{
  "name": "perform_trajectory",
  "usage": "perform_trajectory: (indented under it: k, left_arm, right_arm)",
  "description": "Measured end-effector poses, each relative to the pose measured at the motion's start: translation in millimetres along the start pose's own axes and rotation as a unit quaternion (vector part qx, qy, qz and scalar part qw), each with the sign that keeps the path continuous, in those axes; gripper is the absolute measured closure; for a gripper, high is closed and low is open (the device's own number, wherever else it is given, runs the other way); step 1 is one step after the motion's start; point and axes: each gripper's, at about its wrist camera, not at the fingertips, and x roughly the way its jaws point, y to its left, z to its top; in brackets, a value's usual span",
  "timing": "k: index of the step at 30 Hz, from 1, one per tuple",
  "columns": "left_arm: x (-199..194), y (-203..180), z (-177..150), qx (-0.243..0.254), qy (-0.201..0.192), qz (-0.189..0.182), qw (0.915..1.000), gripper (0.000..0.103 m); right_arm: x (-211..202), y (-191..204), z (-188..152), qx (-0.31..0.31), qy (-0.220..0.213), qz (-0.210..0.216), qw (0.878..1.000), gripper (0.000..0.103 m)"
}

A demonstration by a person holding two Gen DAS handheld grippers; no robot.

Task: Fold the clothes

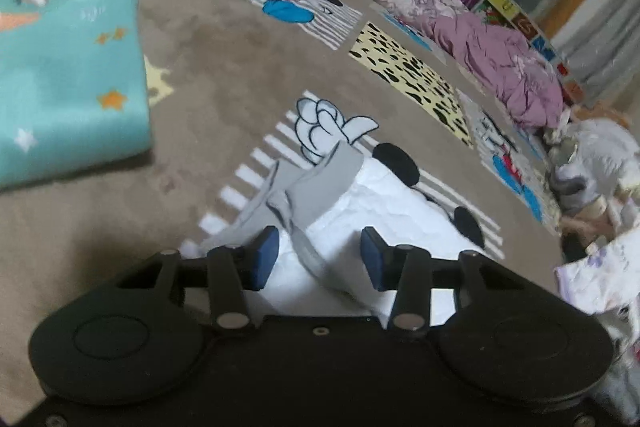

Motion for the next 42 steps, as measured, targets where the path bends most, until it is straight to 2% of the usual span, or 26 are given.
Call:
perform_trajectory:
  k: [2,3,5,7,10,13,24,26,27,29,33,36,38,40,42]
  left_arm:
    - [2.9,-1.9,-1.1,-0.001,-0.006,-0.004,1.0000,0.080]
    - [4.6,-4.2,-1.9,0.002,-0.008,-0.006,0.9999,0.092]
    - [3.9,-10.0,-2.4,0.015,-0.013,-0.002,0.9998,0.097]
    - [-9.4,-15.2,-2.1,0.028,-0.035,-0.004,0.9990,0.098]
    - [-32.7,-20.7,-1.8,0.043,-0.068,-0.009,0.9967,0.098]
    - [-48.4,-17.4,-3.2,0.046,-0.082,-0.012,0.9955,0.098]
    - [-31.8,5.3,-20.2,0.041,-0.072,0.012,0.9965,0.098]
    - [-26.1,8.2,-21.6,0.039,-0.063,0.028,0.9969,0.094]
    - [-25.2,9.3,-22.6,0.041,-0.060,0.035,0.9968,0.087]
    - [-32.2,5.3,-25.9,0.060,-0.073,0.054,0.9941,0.080]
    - [-48.8,-12.0,-30.8,0.119,-0.108,0.090,0.9829,0.078]
    - [-46.4,-33.1,-30.7,0.169,-0.106,0.068,0.9774,0.078]
    - [-38.0,-50.1,-32.2,0.210,-0.101,0.059,0.9707,0.078]
    - [-24.4,-61.1,-35.7,0.235,-0.081,0.044,0.9676,0.077]
    - [-13.7,-58.8,-38.3,0.241,-0.065,0.058,0.9665,0.077]
  right_arm:
    - [0.1,-2.9,-0.4,0.012,0.004,-0.001,1.000,0.079]
    - [0.8,-4.8,-0.4,0.017,0.007,0.000,1.000,0.079]
    - [2.1,-7.9,-2.3,0.027,0.012,0.001,1.000,0.079]
    - [2.2,-9.9,-4.2,0.033,0.013,0.000,0.999,0.079]
    - [-0.1,-11.5,-3.6,0.036,0.005,-0.003,0.999,0.079]
    - [0.6,-11.2,-2.9,0.034,0.007,-0.002,0.999,0.079]
    - [10.3,-18.3,-5.9,0.046,0.026,-0.023,0.998,0.079]
    - [11.6,-18.1,-6.3,0.045,0.028,-0.027,0.998,0.079]
    - [11.6,-17.9,-6.0,0.045,0.028,-0.028,0.998,0.079]
    - [10.3,-19.1,-4.9,0.049,0.024,-0.032,0.998,0.078]
    - [3.2,-22.5,-0.5,0.057,0.003,-0.032,0.998,0.077]
    - [-4.4,-11.4,5.1,0.028,-0.014,-0.029,0.999,0.075]
    - [-7.7,0.5,8.4,0.003,-0.018,-0.010,1.000,0.075]
    - [-6.4,12.0,9.4,-0.021,-0.008,0.006,1.000,0.075]
    - [-3.2,17.7,8.5,-0.032,0.003,0.024,0.999,0.071]
